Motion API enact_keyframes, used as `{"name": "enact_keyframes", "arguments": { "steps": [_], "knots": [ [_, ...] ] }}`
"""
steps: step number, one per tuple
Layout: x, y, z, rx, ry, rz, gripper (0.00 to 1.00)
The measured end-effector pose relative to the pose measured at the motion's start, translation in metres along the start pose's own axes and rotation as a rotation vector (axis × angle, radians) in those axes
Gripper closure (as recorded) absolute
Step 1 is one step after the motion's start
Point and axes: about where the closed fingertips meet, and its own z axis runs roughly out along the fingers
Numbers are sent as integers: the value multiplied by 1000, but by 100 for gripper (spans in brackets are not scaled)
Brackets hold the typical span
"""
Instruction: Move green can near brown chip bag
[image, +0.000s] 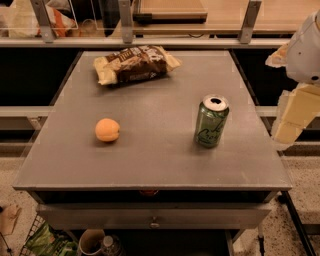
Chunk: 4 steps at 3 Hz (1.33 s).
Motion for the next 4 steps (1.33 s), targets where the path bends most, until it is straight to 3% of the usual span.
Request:
{"name": "enact_keyframes", "arguments": {
  "steps": [1, 2, 3, 4],
  "knots": [
    [0, 0, 0, 0, 0, 0, 0],
    [3, -3, -1, 7, -46, 72, 0],
    [23, -4, 12, 13, -172, 247, 0],
    [40, -7, 23, 54, -346, 384, 0]
  ]
}}
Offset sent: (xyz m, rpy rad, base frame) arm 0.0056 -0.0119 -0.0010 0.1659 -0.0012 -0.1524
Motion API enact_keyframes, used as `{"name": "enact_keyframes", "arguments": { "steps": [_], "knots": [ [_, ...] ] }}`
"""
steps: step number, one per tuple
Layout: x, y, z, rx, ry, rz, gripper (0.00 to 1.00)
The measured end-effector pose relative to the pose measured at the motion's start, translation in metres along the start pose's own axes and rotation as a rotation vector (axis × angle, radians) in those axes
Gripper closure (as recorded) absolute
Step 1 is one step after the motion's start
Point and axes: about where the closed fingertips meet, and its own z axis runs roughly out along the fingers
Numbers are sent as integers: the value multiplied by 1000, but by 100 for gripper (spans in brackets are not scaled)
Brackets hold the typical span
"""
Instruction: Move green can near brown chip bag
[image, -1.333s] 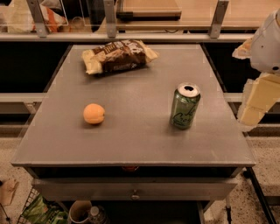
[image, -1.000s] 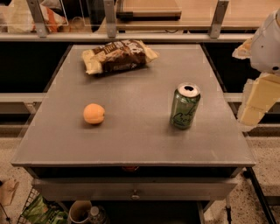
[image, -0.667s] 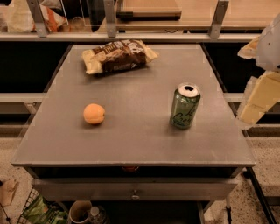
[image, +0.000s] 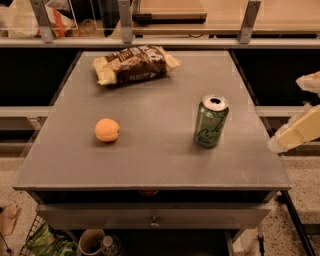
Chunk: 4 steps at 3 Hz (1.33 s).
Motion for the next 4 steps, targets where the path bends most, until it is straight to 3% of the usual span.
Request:
{"name": "enact_keyframes", "arguments": {
  "steps": [1, 2, 3, 4],
  "knots": [
    [13, -3, 8, -4, -177, 60, 0],
    [13, 13, 15, -69, -342, 76, 0],
    [7, 37, 28, -130, -463, 59, 0],
    [7, 37, 28, -130, -463, 58, 0]
  ]
}}
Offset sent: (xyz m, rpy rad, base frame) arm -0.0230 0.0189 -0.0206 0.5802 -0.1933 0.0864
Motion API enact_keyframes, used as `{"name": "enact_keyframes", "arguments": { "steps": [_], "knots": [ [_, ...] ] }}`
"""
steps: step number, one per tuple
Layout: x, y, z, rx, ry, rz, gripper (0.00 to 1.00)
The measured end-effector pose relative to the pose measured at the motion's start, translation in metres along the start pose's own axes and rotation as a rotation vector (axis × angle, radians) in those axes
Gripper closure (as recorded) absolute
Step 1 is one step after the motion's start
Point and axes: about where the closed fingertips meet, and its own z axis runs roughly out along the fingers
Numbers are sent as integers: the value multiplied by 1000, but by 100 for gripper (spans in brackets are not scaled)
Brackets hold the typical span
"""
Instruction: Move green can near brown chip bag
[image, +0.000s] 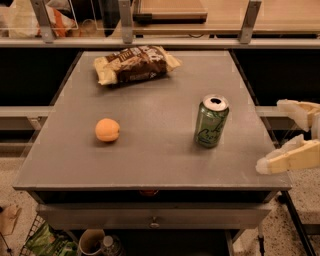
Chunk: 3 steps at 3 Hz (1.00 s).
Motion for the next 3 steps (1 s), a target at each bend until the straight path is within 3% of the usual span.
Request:
{"name": "enact_keyframes", "arguments": {
  "steps": [2, 3],
  "knots": [
    [-7, -8, 21, 61, -71, -90, 0],
    [-8, -18, 40, 86, -113, -105, 0]
  ]
}}
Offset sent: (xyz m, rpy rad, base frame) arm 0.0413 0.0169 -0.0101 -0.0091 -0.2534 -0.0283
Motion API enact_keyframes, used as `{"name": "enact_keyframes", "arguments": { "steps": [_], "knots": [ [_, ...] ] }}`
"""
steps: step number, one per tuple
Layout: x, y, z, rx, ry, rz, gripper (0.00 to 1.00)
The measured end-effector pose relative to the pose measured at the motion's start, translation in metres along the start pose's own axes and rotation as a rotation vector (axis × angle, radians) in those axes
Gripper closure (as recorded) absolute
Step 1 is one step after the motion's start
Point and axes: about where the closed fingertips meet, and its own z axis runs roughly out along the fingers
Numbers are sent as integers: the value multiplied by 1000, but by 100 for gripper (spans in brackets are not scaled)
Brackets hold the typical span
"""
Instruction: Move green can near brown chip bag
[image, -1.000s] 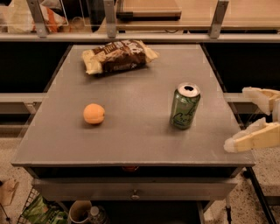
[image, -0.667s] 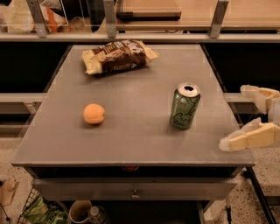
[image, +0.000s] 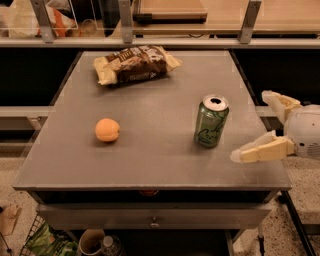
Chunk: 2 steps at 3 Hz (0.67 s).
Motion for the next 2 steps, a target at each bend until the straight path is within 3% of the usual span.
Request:
{"name": "enact_keyframes", "arguments": {
  "steps": [2],
  "knots": [
    [5, -2, 51, -3, -104, 41, 0]
  ]
}}
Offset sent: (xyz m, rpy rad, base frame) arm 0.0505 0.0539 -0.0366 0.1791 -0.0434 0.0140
